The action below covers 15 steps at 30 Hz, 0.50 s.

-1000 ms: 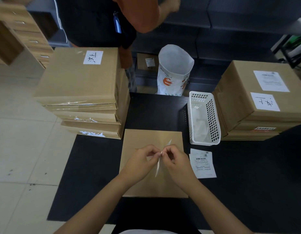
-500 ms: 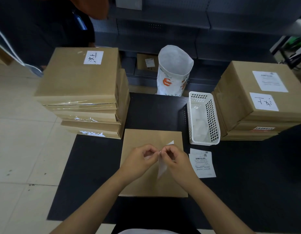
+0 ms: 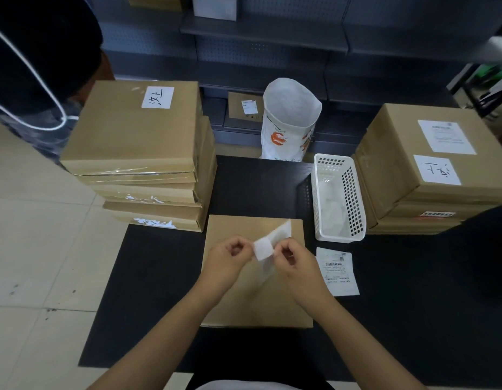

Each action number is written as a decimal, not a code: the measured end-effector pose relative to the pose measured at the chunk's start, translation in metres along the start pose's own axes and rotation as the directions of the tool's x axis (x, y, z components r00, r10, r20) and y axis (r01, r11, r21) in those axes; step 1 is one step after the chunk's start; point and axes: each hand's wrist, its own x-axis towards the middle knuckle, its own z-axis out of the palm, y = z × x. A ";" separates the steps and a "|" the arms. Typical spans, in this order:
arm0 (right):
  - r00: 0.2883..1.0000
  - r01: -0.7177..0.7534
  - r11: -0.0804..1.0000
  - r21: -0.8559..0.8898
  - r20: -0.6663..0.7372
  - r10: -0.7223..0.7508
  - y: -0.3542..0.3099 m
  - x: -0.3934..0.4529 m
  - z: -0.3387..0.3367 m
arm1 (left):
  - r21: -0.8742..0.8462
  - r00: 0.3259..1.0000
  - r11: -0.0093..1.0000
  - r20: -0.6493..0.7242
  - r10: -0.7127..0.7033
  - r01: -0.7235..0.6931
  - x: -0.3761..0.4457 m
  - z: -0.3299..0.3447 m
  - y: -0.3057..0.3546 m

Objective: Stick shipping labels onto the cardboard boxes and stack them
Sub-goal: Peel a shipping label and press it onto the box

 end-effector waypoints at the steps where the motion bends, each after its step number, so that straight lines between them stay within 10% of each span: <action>1: 0.996 -0.070 0.996 0.061 -0.047 0.073 0.002 0.002 -0.001 | -0.090 0.997 0.994 -0.039 -0.070 0.066 0.002 -0.001 0.001; 8: 0.916 -0.315 0.715 0.624 0.001 0.402 0.004 0.015 -0.006 | -0.266 0.985 0.955 -0.070 -0.157 0.133 0.003 -0.004 0.004; 15: 0.950 -0.304 0.866 0.397 0.053 0.309 0.002 0.006 0.010 | -0.024 1.000 1.000 0.009 -0.012 0.012 -0.004 0.006 0.005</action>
